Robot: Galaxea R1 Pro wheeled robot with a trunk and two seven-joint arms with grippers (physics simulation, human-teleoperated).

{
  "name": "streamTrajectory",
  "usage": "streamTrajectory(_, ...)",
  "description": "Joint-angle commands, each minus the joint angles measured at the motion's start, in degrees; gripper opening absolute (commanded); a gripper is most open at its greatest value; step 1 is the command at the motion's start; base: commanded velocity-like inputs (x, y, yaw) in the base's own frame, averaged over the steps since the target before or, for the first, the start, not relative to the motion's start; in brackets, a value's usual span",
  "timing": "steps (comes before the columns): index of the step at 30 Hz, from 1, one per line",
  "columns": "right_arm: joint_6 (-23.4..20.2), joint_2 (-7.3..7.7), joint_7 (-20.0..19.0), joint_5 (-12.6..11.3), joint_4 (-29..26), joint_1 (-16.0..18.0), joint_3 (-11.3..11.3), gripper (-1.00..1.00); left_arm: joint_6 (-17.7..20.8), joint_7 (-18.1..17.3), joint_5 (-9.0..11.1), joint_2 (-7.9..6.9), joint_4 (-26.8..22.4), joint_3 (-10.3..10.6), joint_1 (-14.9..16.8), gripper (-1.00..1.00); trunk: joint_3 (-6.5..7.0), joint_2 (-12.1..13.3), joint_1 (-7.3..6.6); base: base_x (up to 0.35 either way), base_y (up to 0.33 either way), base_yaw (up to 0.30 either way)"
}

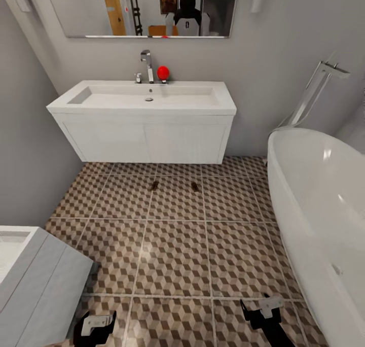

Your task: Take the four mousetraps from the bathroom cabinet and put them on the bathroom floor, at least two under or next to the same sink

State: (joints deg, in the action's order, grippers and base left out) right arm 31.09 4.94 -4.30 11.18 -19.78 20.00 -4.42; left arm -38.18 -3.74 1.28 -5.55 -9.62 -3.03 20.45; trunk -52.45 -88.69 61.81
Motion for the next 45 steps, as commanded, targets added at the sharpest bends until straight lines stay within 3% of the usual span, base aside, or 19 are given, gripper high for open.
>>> streamTrajectory(1, 0.20, -0.05, -0.41, 0.26, 0.04, 0.03, -0.48, 1.00, -0.14, -0.39, 0.12, 0.01, 0.05, -0.46, 0.03, 1.00, 0.25, 0.40, -0.23, 0.000, 0.000, 0.000)
streamTrajectory(15, 0.20, -0.11, 3.12, 0.56, 0.14, 0.01, -0.27, 1.00, -0.13, -0.39, 0.06, 0.02, 0.18, -1.39, 0.03, 1.00, 4.09, 6.01, -3.30, 0.000, 0.000, 0.000)
streamTrajectory(45, 0.12, -0.17, 3.33, 0.60, 1.00, 0.04, -0.15, 1.00, -0.14, -0.39, 0.03, 0.18, 0.63, -1.37, 0.03, 1.00, 12.32, 18.05, -9.89, 0.000, 0.000, 0.000)
